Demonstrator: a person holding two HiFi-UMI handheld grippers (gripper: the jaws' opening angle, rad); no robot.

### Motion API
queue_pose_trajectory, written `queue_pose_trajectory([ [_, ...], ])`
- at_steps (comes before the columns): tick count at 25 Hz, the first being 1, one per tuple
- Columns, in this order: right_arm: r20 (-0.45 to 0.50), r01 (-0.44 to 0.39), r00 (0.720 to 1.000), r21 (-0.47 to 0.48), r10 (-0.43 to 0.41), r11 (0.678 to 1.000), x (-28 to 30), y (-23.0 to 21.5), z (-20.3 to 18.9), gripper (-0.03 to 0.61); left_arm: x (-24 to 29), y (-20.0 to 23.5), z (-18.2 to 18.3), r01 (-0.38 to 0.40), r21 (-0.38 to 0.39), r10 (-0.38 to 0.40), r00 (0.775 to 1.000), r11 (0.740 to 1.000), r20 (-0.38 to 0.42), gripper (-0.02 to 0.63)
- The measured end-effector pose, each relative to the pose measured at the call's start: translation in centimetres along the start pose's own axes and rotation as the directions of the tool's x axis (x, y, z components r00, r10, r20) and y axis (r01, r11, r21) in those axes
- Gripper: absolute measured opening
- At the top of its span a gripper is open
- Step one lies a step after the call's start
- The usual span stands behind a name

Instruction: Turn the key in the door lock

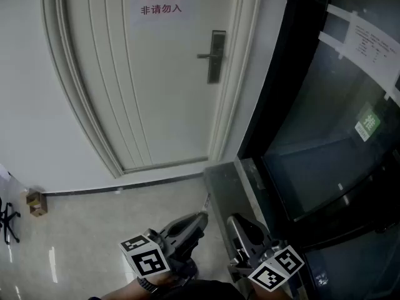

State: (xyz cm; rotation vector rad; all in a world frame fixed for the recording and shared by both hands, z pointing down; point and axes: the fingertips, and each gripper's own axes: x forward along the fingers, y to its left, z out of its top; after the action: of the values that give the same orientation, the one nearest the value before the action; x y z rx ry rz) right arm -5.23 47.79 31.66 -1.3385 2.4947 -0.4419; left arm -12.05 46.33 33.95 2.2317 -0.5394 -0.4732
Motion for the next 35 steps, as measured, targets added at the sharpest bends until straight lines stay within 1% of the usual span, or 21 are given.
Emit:
queue_pose_trajectory([
  [4, 0.000, 0.004, 1.000, -0.003, -0.004, 1.000, 2.8, -1.1, 0.2, 0.017, 1.0, 2.1, 2.1, -0.001, -0.016, 0.001, 1.000, 1.000, 0.002, 0.009],
  [8, 0.000, 0.004, 1.000, -0.004, -0.004, 1.000, 4.9, -2.1, 0.7, 0.017, 2.3, 3.4, 3.3, 0.004, -0.031, -0.004, 1.000, 1.000, -0.004, 0.009],
  [16, -0.001, -0.022, 1.000, 0.015, 0.022, 1.000, 8.6, -6.1, 1.5, 0.017, 6.3, 6.5, 5.6, -0.017, -0.038, 0.017, 1.000, 0.999, 0.002, 0.009],
  [23, -0.005, -0.058, 0.998, -0.008, 0.058, 0.998, 13.2, -12.1, 3.9, 0.017, 12.7, 10.4, 8.3, -0.037, -0.036, 0.038, 0.999, 0.999, 0.024, 0.009],
  [30, -0.030, -0.089, 0.996, 0.004, 0.089, 0.996, 17.6, -18.8, 6.9, 0.017, 20.2, 13.9, 11.4, -0.067, -0.042, 0.069, 0.996, 0.997, 0.047, 0.009],
  [35, -0.029, -0.118, 0.993, 0.007, 0.118, 0.993, 20.0, -23.5, 9.1, 0.017, 25.3, 16.7, 13.5, -0.094, -0.056, 0.098, 0.992, 0.994, 0.082, 0.009],
])
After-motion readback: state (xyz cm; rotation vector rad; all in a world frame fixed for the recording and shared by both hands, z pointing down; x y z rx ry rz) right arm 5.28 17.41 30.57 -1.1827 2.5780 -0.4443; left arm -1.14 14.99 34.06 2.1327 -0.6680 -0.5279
